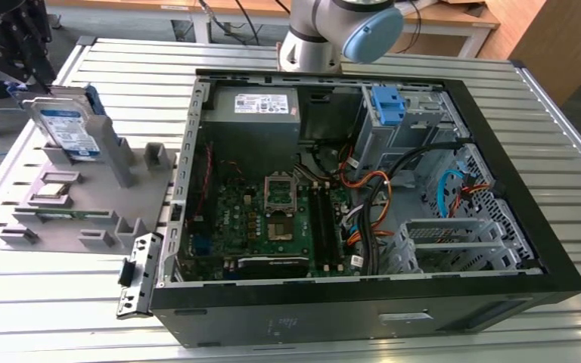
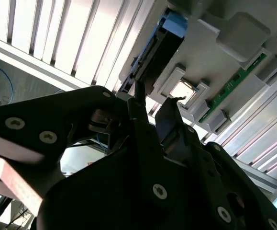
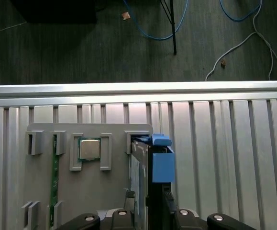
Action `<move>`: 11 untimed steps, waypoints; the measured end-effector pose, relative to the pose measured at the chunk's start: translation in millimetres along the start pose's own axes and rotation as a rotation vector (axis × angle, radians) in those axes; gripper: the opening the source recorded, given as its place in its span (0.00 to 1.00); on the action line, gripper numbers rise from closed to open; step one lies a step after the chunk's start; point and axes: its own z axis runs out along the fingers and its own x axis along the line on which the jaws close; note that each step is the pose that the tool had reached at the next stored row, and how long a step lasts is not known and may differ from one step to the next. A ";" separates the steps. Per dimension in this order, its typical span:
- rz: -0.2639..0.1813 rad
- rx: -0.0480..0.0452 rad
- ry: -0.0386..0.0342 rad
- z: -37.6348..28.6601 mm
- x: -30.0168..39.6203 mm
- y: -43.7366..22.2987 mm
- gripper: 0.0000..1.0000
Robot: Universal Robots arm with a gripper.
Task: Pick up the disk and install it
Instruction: 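Pick up the disk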
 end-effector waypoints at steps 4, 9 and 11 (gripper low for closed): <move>0.000 -0.0003 0.0001 -0.2 0.0 0.0 0.36; 0.000 -0.0003 0.0002 -0.4 0.0 0.1 0.43; 0.000 -0.0004 0.0002 -0.3 0.0 0.0 0.49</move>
